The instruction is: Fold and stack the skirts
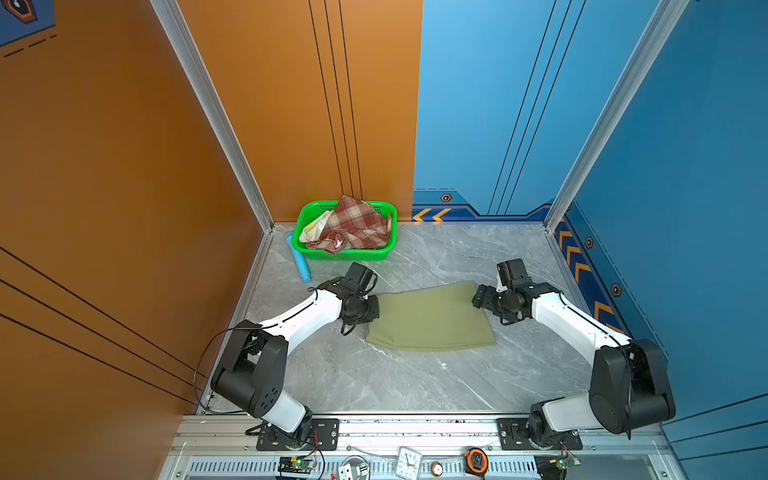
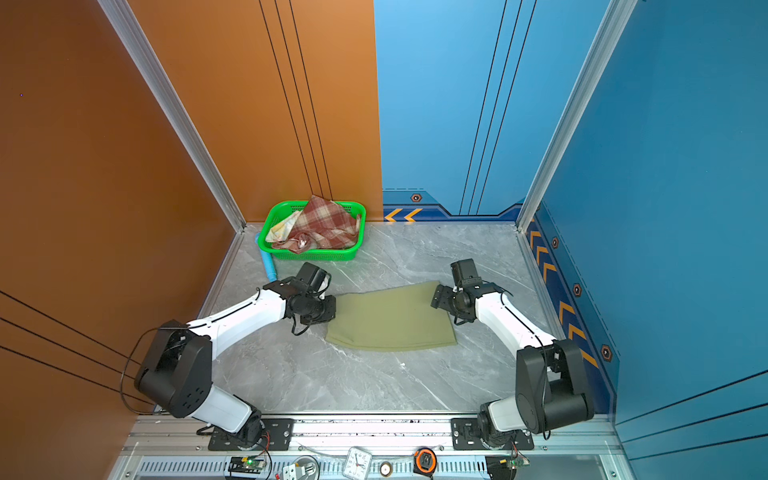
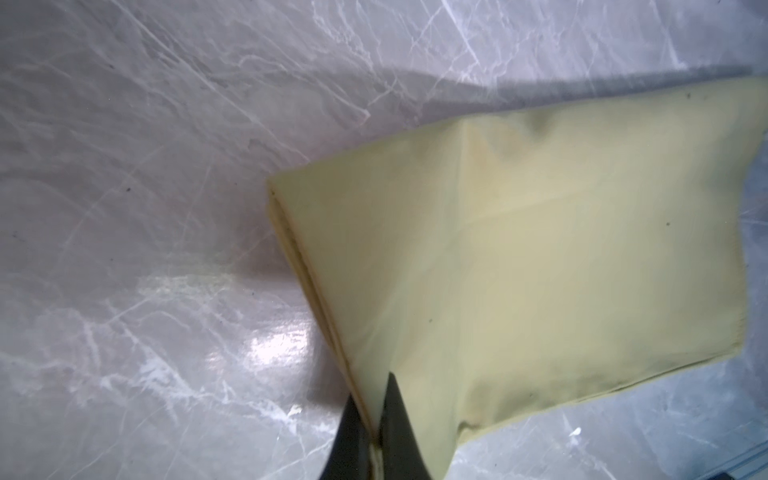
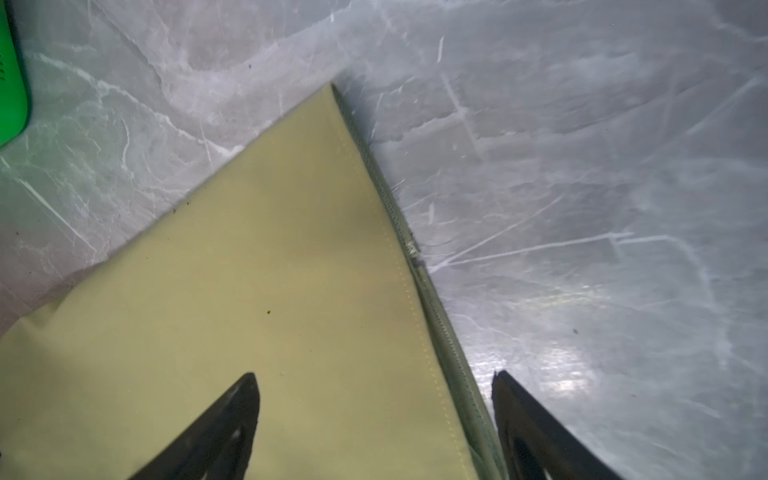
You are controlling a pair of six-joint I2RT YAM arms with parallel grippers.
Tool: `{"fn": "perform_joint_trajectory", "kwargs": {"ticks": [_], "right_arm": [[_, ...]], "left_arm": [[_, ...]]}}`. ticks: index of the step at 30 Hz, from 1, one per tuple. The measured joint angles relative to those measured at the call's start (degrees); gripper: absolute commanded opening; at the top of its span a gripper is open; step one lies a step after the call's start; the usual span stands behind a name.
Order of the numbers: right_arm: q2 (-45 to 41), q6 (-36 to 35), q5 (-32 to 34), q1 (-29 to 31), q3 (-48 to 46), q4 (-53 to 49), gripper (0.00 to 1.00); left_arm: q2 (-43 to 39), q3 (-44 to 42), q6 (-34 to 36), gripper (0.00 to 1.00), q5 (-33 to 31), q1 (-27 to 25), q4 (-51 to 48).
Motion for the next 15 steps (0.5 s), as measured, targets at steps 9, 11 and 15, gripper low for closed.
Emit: {"fn": "perform_joint_trajectory", "kwargs": {"ticks": [9, 11, 15], "right_arm": [[9.9, 1.4, -2.0, 4.0, 0.9, 6.5, 0.76], [11.6, 1.4, -2.1, 4.0, 1.5, 7.4, 0.75], [12.0, 1.2, -2.1, 4.2, 2.0, 8.2, 0.75]], "left_arm": [[-0.5, 6.5, 9.2, 0.0, 0.0, 1.0, -8.3], [-0.6, 7.3, 10.9, 0.0, -0.1, 1.3, -9.9], [-0.6, 9.7, 14.2, 0.0, -1.4, 1.3, -13.6]]}}
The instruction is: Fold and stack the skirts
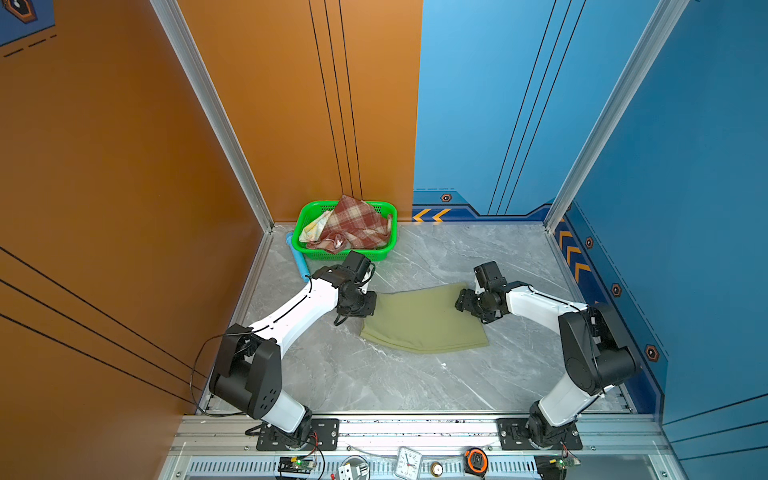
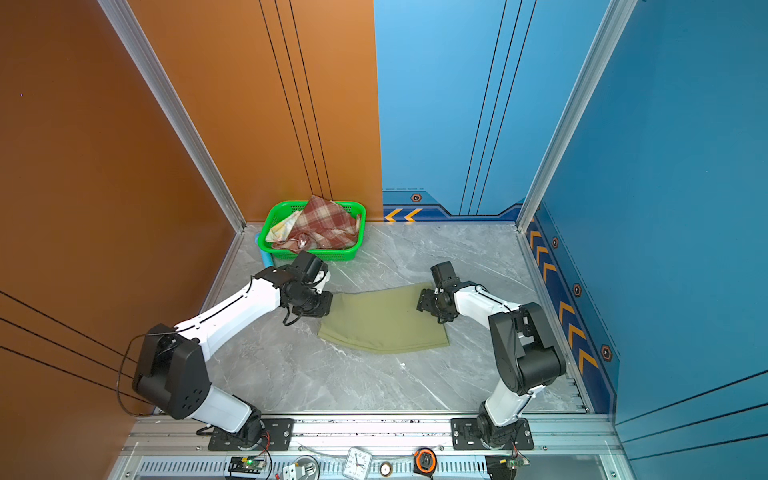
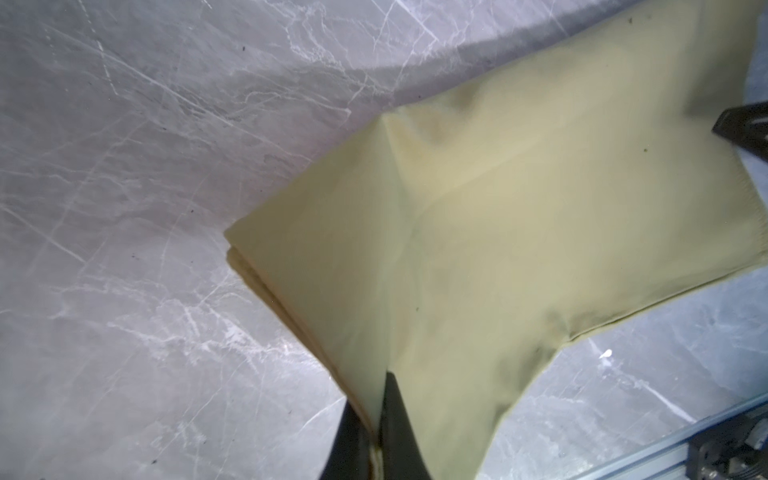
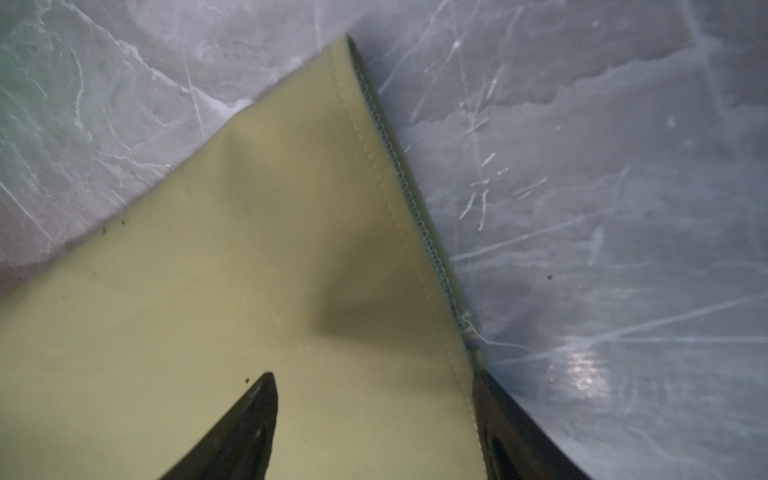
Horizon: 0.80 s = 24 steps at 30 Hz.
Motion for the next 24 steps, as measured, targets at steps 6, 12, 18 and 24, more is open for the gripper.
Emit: {"fn": "perform_joint_trajectory", "kwargs": {"ticks": [6, 12, 18, 24], "right_arm": [[0.0, -0.9, 0.0, -0.5, 0.0, 0.3, 0.73], [0.0, -1.9, -1.2, -1.0, 0.0, 1.0, 0.65], [1.2, -1.3, -3.3, 0.6, -0.5, 5.8, 0.53], [1.9, 1.1, -5.5, 1.3, -4.0, 12.4, 0.39]], "left_arm": [[0.0, 3.9, 4.3, 0.0, -3.9, 0.2, -4.4], [0.0, 5.7, 7.1, 0.0, -6.5, 0.3, -7.4], [0.8, 9.6, 8.3, 0.0, -9.3, -1.3, -10.1], [4.7, 15.6, 9.0, 0.0, -14.0, -5.4, -13.0]]}}
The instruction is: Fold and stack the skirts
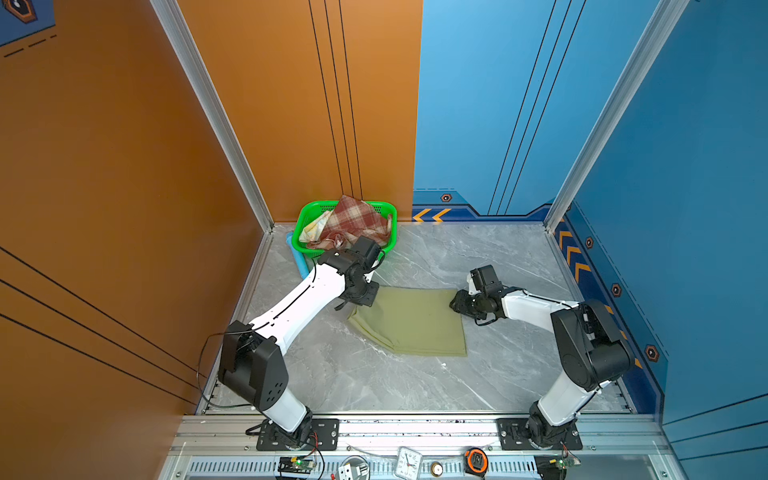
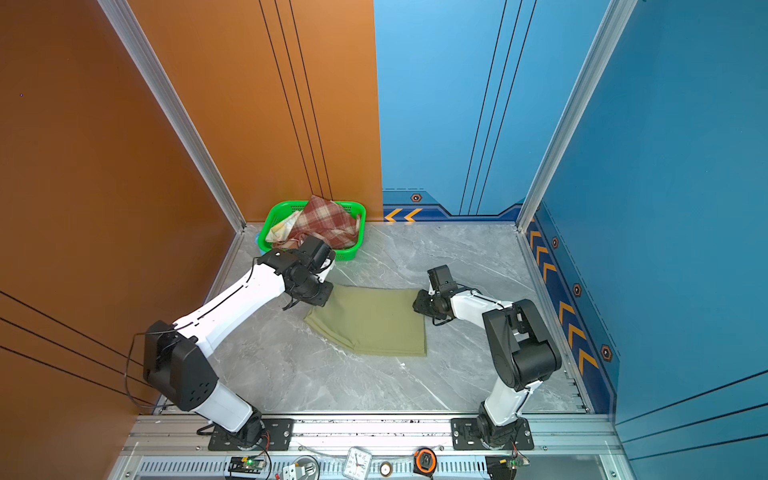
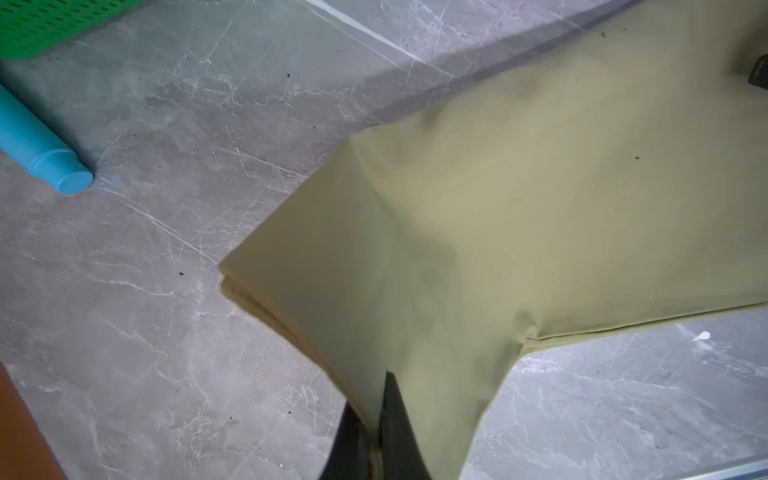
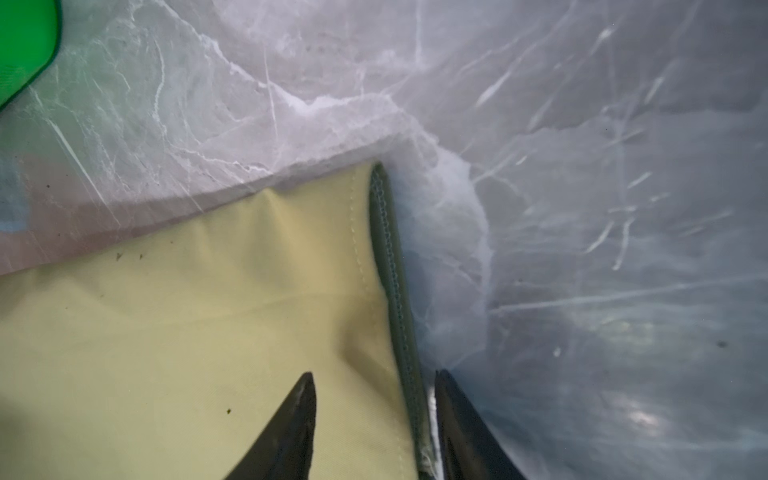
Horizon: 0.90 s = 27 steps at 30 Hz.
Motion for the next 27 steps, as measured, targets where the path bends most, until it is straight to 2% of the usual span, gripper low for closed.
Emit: {"fn": "perform_joint_trajectory", "kwargs": {"ticks": [4, 9, 18, 23, 27], "right_arm": [[0.0, 1.5, -0.3, 0.3, -2.1, 4.2, 0.3], [0.0, 3.7, -1.0, 0.6, -4.7, 9.9, 0.26], [0.0, 8.0, -1.4, 1.1, -8.8, 18.4, 0.21], [0.0, 9.6, -1.4, 1.1, -10.2, 21.2, 0.22], [-0.7, 10.3, -1.4, 1.0, -11.6, 23.3, 0.34]], "left_arm": [[3.5, 4.7, 0.0, 0.0, -3.7, -4.3, -2.3], [8.9, 11.0, -0.2, 0.0, -6.8, -10.8, -5.0], [23.1, 26.9, -1.1, 0.0, -6.3, -21.1, -8.8], [30.4, 35.9, -2.4, 0.0, -3.3, -24.3, -9.9], [35.7, 43.4, -3.7, 0.0, 0.3, -25.5, -10.6]]}}
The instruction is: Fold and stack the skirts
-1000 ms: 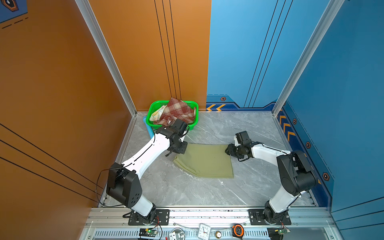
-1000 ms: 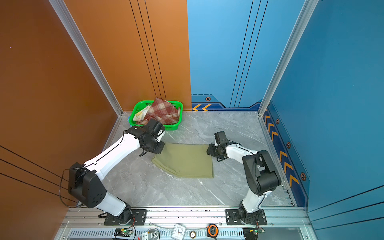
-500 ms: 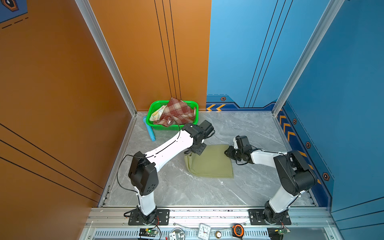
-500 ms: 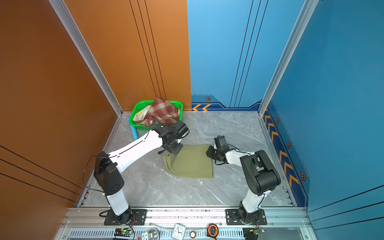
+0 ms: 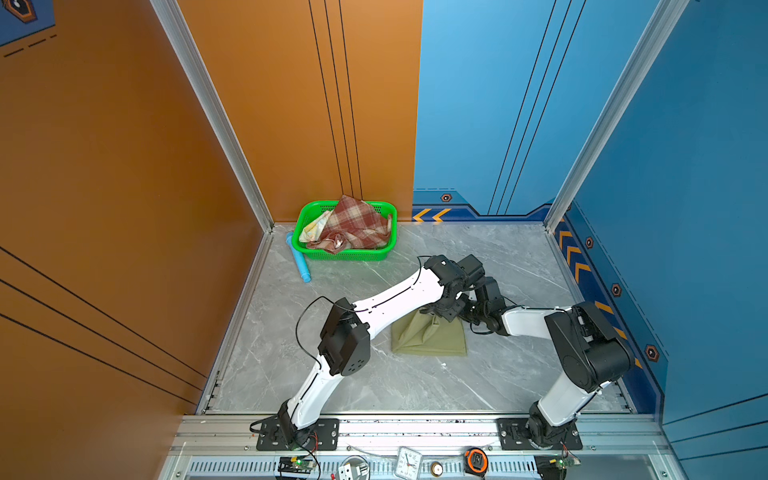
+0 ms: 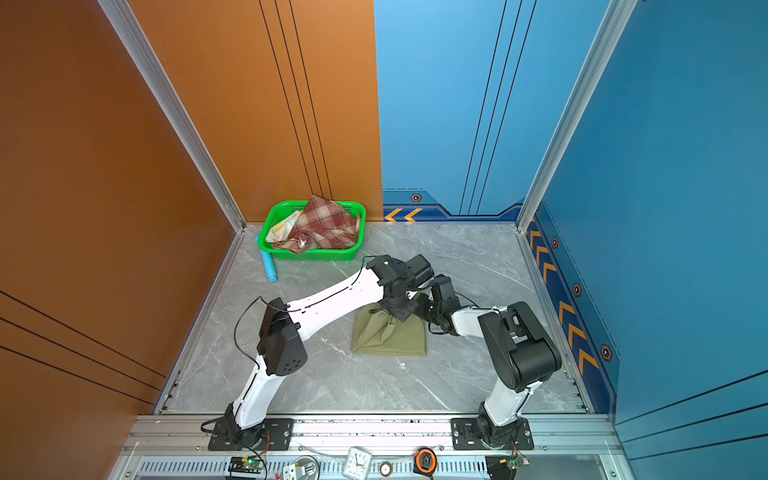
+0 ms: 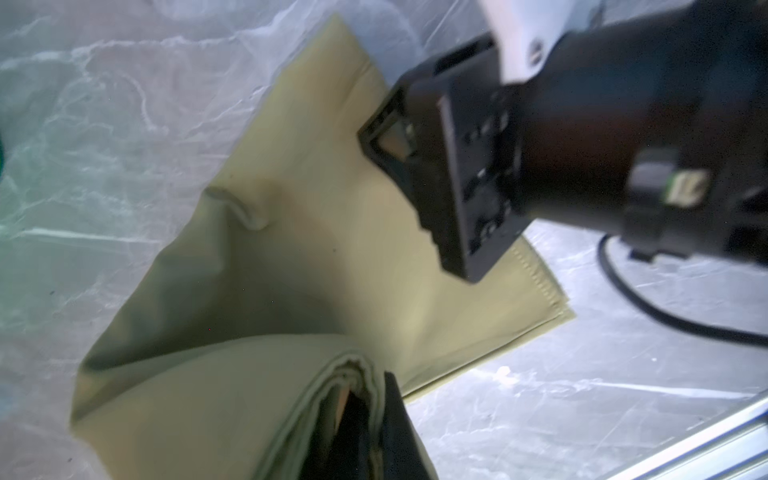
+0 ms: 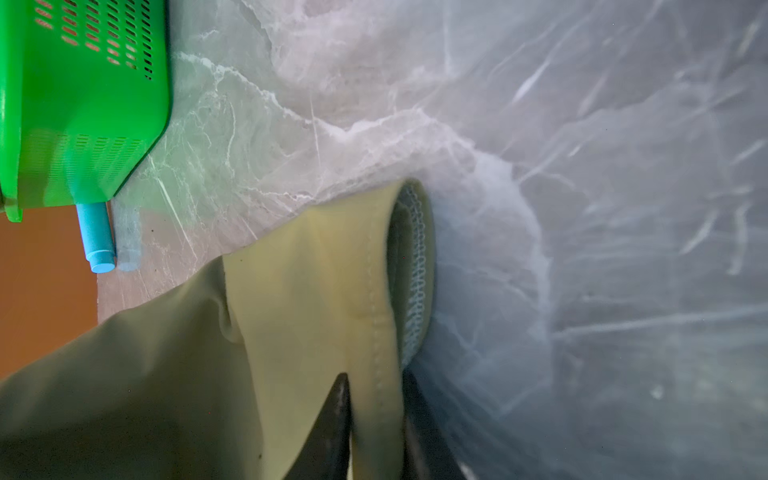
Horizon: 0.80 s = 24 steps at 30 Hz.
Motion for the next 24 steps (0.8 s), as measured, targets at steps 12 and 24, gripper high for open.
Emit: {"fn": "perform_joint_trajectory", "kwargs": {"ticks": [12, 24], "right_arm": [[-8.1, 0.3, -0.2, -4.6, -7.0, 0.9, 0.65], [-16.5, -4.4, 0.2, -11.4, -9.3, -11.1, 0.66]], "left_arm": [[7.8, 19.4, -4.1, 0.63, 10.0, -0.2, 0.5], [-3.0, 3.3, -4.3, 0.64, 11.9, 3.9, 6.4]]}}
